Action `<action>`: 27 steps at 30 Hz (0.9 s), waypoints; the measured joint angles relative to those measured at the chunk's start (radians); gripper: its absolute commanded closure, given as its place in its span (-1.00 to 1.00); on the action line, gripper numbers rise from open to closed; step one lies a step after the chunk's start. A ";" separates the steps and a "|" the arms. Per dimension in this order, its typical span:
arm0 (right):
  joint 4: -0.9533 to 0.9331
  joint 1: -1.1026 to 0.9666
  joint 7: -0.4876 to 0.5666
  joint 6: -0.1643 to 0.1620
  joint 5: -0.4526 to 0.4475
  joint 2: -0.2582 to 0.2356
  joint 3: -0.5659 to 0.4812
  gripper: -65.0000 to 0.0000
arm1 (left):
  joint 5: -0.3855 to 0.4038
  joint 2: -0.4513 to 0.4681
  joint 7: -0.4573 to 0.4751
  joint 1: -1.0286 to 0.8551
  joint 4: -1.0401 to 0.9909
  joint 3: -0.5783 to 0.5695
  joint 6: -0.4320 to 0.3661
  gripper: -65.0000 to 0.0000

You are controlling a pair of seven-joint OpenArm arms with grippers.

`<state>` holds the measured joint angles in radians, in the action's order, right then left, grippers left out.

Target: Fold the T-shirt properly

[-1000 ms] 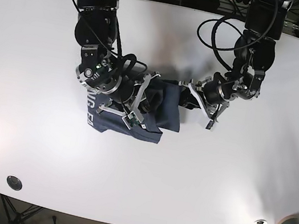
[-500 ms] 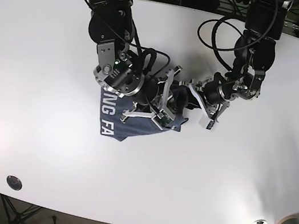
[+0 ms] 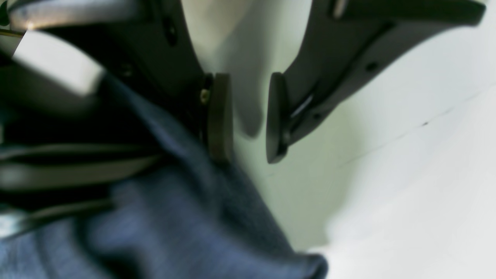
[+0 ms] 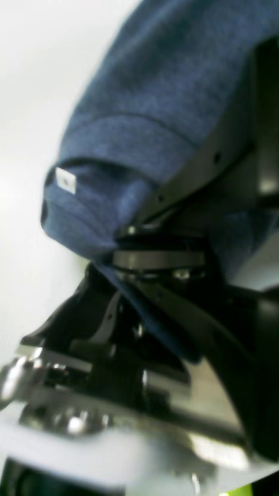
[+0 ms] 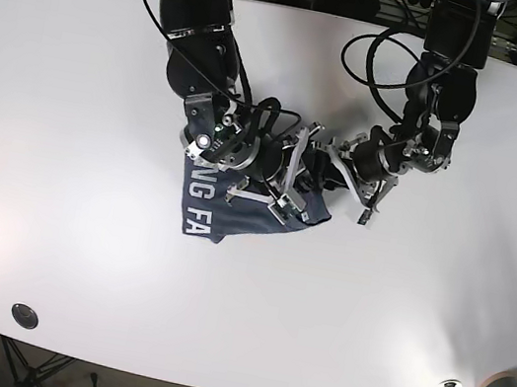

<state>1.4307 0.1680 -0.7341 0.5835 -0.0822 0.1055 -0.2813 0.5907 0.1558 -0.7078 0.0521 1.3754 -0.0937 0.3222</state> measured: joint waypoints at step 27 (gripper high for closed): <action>0.060 -0.041 0.058 0.005 -0.010 -0.034 0.080 0.17 | 0.000 0.015 -0.003 -0.032 0.213 0.211 0.008 0.59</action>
<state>1.4910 0.1272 -0.6762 0.5880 -0.0925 0.0711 -0.2008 0.5911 0.1707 -0.7105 0.0200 1.5887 0.1169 0.3302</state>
